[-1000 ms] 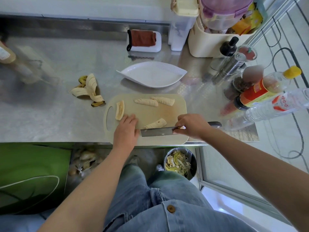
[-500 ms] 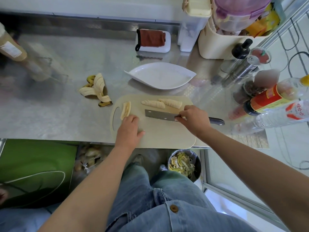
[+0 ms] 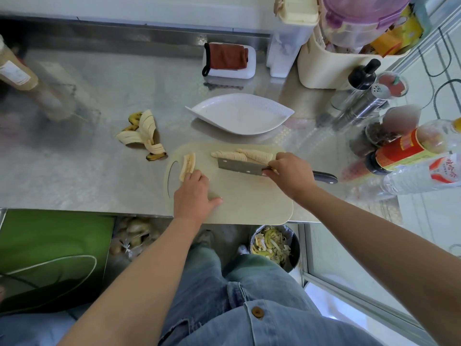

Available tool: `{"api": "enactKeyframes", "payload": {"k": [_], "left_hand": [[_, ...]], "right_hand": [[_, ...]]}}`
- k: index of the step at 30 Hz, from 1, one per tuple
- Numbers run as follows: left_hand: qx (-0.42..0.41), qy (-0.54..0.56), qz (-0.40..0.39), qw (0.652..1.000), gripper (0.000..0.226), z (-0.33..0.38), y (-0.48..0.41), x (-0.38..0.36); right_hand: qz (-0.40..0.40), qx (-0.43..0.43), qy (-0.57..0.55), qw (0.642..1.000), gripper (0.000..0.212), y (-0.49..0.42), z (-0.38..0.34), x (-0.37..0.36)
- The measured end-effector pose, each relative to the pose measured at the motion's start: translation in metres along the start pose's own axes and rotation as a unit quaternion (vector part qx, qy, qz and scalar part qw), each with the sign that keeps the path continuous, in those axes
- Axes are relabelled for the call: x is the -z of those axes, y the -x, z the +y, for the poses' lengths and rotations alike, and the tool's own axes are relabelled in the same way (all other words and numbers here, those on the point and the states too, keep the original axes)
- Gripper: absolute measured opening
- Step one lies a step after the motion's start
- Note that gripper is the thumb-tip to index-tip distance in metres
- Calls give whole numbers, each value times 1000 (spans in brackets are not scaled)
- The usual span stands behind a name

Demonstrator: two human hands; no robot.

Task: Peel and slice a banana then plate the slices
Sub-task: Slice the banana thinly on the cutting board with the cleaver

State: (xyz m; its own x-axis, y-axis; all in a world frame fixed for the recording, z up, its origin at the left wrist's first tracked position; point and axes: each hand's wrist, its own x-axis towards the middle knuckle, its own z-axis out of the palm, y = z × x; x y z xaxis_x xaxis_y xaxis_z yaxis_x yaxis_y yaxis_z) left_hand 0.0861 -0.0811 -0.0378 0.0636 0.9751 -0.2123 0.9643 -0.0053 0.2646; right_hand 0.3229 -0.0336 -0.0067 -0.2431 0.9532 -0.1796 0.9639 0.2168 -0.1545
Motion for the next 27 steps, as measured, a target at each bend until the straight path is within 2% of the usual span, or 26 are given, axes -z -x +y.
{"api": "enactKeyframes", "payload": {"k": [3,6,10,15,20,24,27], "left_hand": [[-1,1,5,1000,61,-1,1,0],[-3,7,11,1000,60,-2,2,-1],[-3,5,8,1000,60,-1,1,0],[-2,2,7,1000,61,-1,2,0],[-4,-2,8,1000,62,0,3,0],[-13,-1,12,1000,62,-2,2,-2],[-16,-3,8,1000,61,-2,2,-2]], "right_hand": [[6,-17,-6,1000,33,-4,0,0],[-4,24,-32,999,32,-3,8,1],[-57,79,-36,995,30,0,13,0],[-5,-13,-35,999,32,-5,13,0],[-58,45,-51,996,33,-2,14,1],[-6,-14,-56,998,32,-2,11,-2],[-20,-1,-52,998,33,-1,9,-5]]}}
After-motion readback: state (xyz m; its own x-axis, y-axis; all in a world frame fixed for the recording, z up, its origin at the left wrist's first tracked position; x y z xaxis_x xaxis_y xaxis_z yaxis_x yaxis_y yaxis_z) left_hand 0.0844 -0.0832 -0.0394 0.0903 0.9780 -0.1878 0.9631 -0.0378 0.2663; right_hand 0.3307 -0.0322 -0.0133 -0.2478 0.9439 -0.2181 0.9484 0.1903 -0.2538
